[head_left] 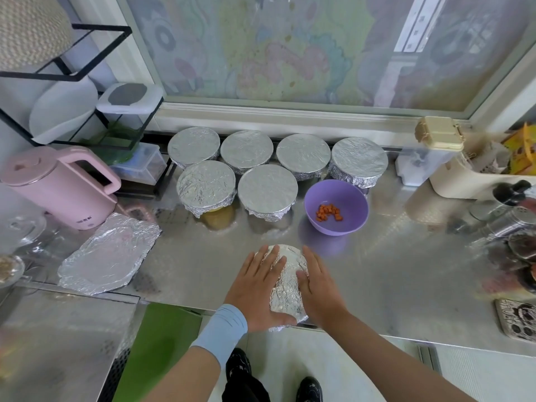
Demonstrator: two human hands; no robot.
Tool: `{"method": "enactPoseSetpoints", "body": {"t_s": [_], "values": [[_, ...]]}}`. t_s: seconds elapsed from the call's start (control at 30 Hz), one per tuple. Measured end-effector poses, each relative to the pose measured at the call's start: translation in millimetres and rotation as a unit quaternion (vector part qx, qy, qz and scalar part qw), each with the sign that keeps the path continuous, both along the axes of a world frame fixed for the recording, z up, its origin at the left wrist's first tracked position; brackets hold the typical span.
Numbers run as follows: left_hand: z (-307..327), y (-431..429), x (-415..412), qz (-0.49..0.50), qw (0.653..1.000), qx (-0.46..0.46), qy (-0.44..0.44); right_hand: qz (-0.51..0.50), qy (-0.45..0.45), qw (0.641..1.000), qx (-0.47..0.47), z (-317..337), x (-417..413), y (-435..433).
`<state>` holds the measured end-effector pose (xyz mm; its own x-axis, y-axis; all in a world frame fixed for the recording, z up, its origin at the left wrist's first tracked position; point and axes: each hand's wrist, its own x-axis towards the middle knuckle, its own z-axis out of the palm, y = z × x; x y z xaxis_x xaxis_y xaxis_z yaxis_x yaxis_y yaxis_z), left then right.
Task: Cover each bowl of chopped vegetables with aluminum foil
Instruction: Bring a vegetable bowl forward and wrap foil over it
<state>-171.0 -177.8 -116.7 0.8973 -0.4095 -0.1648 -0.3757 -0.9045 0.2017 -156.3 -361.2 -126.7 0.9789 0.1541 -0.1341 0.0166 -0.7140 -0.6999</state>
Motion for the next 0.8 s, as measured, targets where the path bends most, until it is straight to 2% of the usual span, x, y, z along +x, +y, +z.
{"method": "enactPoseSetpoints", "body": {"t_s": [0.13,0.27,0.37,0.5,0.6,0.67,0.8], "values": [[5,0,-1,-0.024,0.999,0.045,0.004,-0.08,0.094,0.976,0.177,-7,0,-1],[5,-1,-3,-0.031,0.998,0.057,0.006,-0.106,0.097,0.963,0.229,-9,1,0],[5,-1,-6,-0.045,0.997,0.066,0.0,-0.087,0.081,0.971,0.21,-2,5,-2],[1,-7,-13,-0.011,0.998,0.058,-0.002,-0.015,0.064,0.994,0.082,2,15,-7],[2,-20,-16,0.048,0.998,0.049,-0.001,-0.021,-0.028,0.999,-0.011,6,6,-6],[4,-30,-16,0.081,0.995,0.056,0.003,-0.02,-0.04,0.999,-0.008,4,-6,0],[2,-37,-15,0.108,0.992,0.07,0.003,-0.072,0.02,0.993,0.087,-2,-13,8]]}}
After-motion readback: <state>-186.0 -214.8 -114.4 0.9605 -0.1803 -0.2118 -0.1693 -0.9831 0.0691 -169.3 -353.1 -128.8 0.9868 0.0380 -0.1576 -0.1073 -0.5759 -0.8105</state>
